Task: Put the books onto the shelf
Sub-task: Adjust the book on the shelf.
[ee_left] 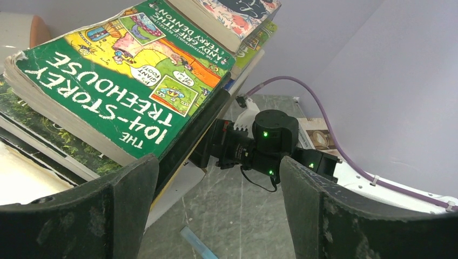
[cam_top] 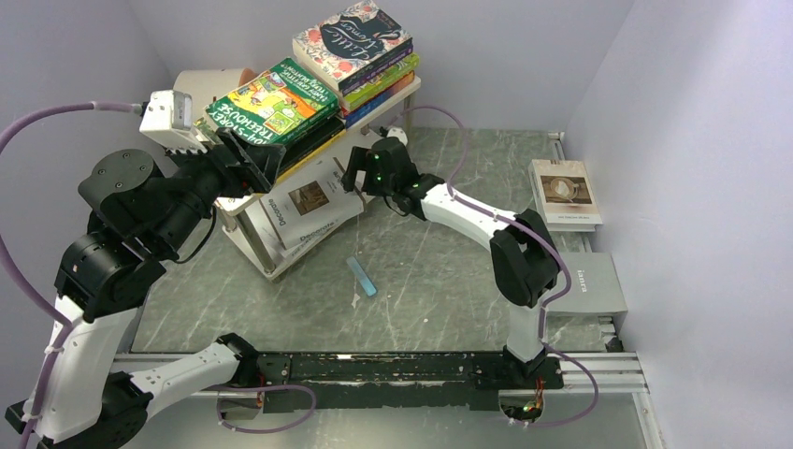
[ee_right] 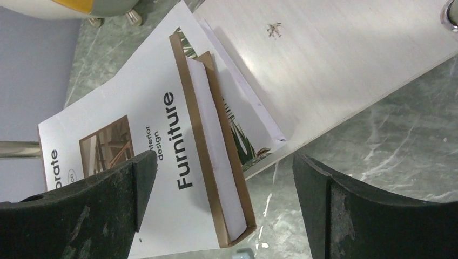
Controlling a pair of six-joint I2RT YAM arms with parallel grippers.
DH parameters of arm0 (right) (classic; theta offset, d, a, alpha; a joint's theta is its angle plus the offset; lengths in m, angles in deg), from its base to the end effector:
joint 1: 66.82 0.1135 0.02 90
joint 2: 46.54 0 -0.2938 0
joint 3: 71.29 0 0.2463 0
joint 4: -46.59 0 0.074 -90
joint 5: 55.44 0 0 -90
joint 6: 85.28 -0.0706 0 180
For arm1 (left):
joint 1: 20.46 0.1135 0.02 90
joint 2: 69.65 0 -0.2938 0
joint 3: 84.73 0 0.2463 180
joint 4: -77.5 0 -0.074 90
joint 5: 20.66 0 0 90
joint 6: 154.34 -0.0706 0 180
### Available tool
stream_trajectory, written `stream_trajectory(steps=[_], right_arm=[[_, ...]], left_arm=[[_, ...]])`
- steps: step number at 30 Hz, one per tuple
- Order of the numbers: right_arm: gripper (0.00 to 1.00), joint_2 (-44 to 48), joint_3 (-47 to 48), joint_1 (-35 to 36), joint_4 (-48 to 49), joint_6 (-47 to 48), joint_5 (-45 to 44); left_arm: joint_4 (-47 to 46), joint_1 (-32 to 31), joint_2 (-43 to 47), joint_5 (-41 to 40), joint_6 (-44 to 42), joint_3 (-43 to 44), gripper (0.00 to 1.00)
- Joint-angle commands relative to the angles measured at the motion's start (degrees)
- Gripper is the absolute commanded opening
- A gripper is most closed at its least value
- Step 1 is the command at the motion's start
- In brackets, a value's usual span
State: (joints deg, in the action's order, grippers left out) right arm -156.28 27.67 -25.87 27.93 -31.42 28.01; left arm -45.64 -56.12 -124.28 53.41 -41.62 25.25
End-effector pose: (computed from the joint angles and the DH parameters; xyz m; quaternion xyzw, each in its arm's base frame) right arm 0.3729 0.3129 0.2731 -0.0074 0.8626 0.2751 0.4245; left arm 0.1184 -0.0611 0.5520 -0.0161 0.7158 -0.2503 0.6517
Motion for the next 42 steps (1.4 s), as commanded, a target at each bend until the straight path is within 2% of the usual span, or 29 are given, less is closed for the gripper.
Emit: stream_trajectory(steps=[1, 4, 8, 11, 22, 33, 42], right_arm=[[1.0, 0.3, 1.6, -0.03, -0.76, 3.73, 1.5], [0.93, -0.07, 0.29, -0.01, 2.52, 4.81, 5.59], [0.78, -0.35, -1.43, 0.03, 8.16, 6.14, 11.61], [0.68, -2.11, -0.59, 0.02, 8.75, 7.44, 14.2], [0.64, -6.72, 3.48, -0.15, 9.55, 15.77, 18.18], [0.38, -10.05, 7.0, -1.46, 11.5, 23.13, 26.48], [0.24, -11.8, 9.1, -2.87, 13.12, 24.38, 32.01]], left_arm=[[-0.14, 0.24, 0.23, -0.48, -0.41, 0.03, 0.86], [0.02, 0.24, 0.25, -0.58, -0.48, -0.01, 0.86], [0.17, 0.24, 0.14, -0.69, -0.57, 0.02, 0.86], [0.21, 0.24, 0.14, -0.92, -0.58, -0.02, 0.86], [0.52, 0.24, -0.01, -1.26, -0.91, 0.35, 0.87], [0.96, 0.24, -0.35, -1.73, -0.91, 0.72, 0.87], [1.16, 0.24, -0.63, -1.71, -0.84, 0.8, 0.86]])
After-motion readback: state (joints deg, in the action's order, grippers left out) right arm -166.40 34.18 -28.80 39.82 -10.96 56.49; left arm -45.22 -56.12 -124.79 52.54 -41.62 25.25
